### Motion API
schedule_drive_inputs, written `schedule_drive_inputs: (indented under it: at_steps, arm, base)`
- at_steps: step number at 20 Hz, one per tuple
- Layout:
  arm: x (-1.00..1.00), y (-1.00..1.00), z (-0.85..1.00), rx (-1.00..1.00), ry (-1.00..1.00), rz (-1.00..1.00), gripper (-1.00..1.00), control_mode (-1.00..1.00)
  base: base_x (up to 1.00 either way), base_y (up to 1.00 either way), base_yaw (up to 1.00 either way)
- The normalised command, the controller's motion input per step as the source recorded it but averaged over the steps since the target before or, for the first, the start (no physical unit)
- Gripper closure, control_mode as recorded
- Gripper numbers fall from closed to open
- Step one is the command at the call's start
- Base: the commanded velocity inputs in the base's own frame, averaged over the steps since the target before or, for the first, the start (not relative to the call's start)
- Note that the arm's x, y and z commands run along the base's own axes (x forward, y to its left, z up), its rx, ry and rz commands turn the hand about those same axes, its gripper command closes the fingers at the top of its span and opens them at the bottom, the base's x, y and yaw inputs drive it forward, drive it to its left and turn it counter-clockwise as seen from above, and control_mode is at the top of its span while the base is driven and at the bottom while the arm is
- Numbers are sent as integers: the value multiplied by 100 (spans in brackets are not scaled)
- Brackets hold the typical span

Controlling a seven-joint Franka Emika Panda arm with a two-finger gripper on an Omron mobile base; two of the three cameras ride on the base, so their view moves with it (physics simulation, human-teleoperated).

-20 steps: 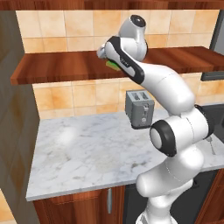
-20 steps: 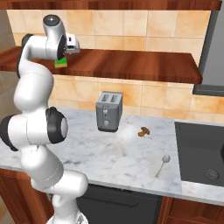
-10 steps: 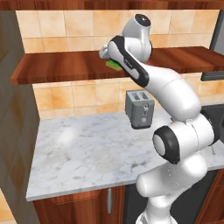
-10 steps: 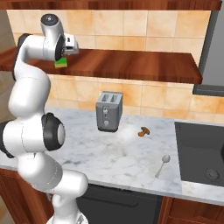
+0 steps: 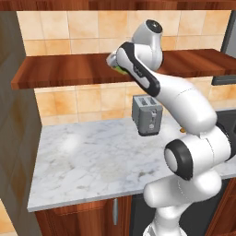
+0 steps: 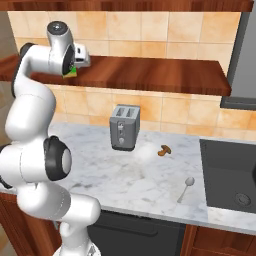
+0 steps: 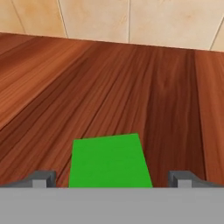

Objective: Open the cabinet. Pick the sponge and place it next to the sink. Then close the cabinet.

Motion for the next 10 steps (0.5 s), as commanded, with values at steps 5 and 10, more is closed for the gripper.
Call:
schedule_drive_inputs:
  at_steps: [5, 10]
  arm:
    - [0, -16, -28, 0, 1, 0, -100, -100]
    - [12, -2, -26, 1, 4, 2, -100, -100]
  base:
    - [0, 0, 0]
    - [0, 0, 0]
